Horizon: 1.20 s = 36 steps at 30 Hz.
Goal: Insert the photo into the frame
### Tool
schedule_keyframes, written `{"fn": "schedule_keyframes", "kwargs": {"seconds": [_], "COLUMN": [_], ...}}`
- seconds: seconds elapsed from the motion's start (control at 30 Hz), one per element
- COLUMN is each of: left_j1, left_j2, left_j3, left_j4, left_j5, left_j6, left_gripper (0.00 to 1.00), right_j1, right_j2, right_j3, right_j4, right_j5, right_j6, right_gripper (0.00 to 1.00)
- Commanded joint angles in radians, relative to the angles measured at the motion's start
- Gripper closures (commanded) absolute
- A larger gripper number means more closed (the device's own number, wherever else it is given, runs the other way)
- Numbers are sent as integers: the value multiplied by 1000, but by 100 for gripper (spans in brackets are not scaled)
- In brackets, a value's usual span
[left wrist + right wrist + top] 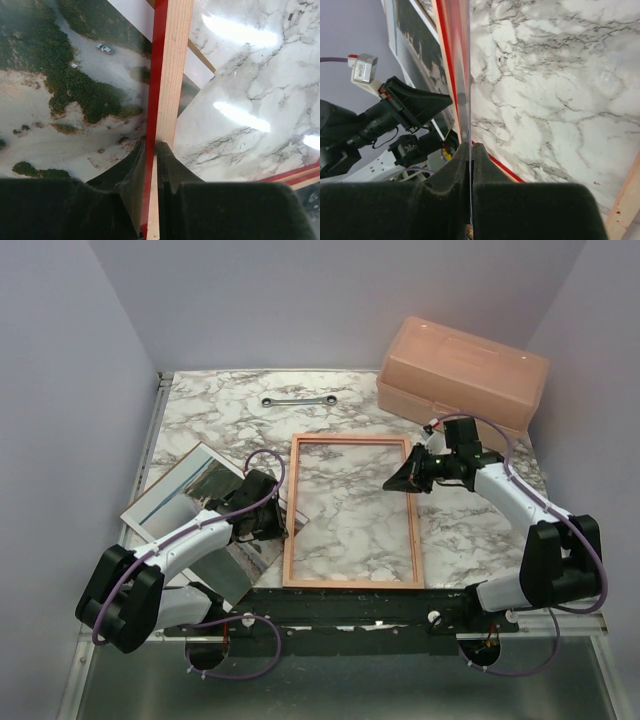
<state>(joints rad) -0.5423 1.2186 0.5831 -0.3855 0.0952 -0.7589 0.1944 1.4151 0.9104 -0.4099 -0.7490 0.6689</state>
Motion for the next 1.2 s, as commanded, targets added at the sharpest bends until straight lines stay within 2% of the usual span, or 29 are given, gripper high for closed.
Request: {"fn": "schedule_keyframes", "kwargs": {"seconds": [0.0, 0.67, 0.97, 1.03, 1.17], "left_j1": [4, 4, 4, 4, 3], "left_j2": [38, 49, 59, 61, 61], "left_j3": [-9, 3, 5, 6, 4], "left_j4": [-45, -48, -52, -51, -54], "left_j5": [-63, -60, -63, -64, -67], "left_j6": [30, 67, 69, 70, 70], "left_gripper": [85, 87, 87, 87, 88], "right_j1": [11, 11, 11, 11, 11], "right_j2": [38, 124, 77, 68, 59], "right_j3": [42, 33, -14, -29, -54], "right_j4": [-114, -46, 40, 62, 89], "right_j5": [66, 51, 52, 61, 84], "right_j6": [-111, -210, -209, -212, -207], "right_gripper": [99, 98, 95, 92, 76]}}
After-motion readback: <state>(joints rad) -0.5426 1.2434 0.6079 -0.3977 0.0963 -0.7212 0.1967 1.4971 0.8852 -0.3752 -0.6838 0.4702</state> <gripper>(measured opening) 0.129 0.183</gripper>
